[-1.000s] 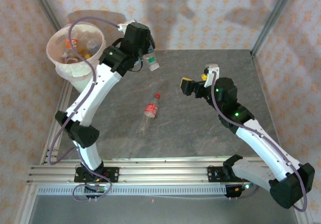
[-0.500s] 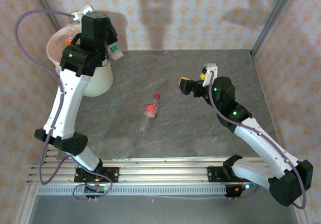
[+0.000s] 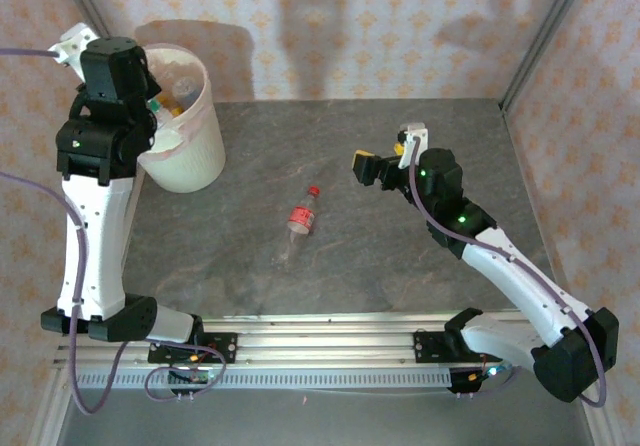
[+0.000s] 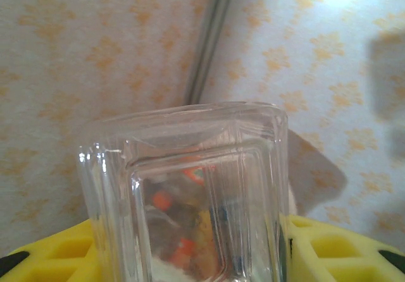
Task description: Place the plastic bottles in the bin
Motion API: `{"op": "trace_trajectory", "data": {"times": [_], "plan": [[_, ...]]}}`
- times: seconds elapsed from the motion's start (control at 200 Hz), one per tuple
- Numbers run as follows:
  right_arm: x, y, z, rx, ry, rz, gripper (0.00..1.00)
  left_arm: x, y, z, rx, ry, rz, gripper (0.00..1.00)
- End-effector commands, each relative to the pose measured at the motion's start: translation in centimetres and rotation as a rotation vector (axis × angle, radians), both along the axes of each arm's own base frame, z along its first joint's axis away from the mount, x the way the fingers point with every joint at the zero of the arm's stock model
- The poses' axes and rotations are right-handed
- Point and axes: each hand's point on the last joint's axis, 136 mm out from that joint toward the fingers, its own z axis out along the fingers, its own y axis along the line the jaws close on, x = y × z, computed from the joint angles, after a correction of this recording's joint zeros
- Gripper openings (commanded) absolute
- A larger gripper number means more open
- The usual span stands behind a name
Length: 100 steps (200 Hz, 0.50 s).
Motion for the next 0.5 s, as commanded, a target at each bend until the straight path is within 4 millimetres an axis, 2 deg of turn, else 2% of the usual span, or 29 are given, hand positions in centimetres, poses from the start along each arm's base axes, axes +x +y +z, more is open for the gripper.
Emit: {"op": "trace_trajectory", "data": {"times": [0.0,0.185,0.37,0.495], "plan": [[0.1,0.5,2.7,0.033,-0.066,0.011,0.99,0.4,2.1,-1.5,-0.033,0.036,0.044,0.39],[0.2,0.5,2.6,0.033,-0.061,0.008,0.99,1.8,5.4,-3.9,-0.103,0.108,0.063,0.39],[0.5,0.5,2.3,0.021,-0.058,0.001,0.99,4.4,7.0,-6.7,-0.197,0.188,-0.014,0.39],[0.6,0.7,2.2,0.015,-0.056,0.001,0.99,5.9,7.9,-8.0,-0.189,0.26,-0.051,0.39]]}}
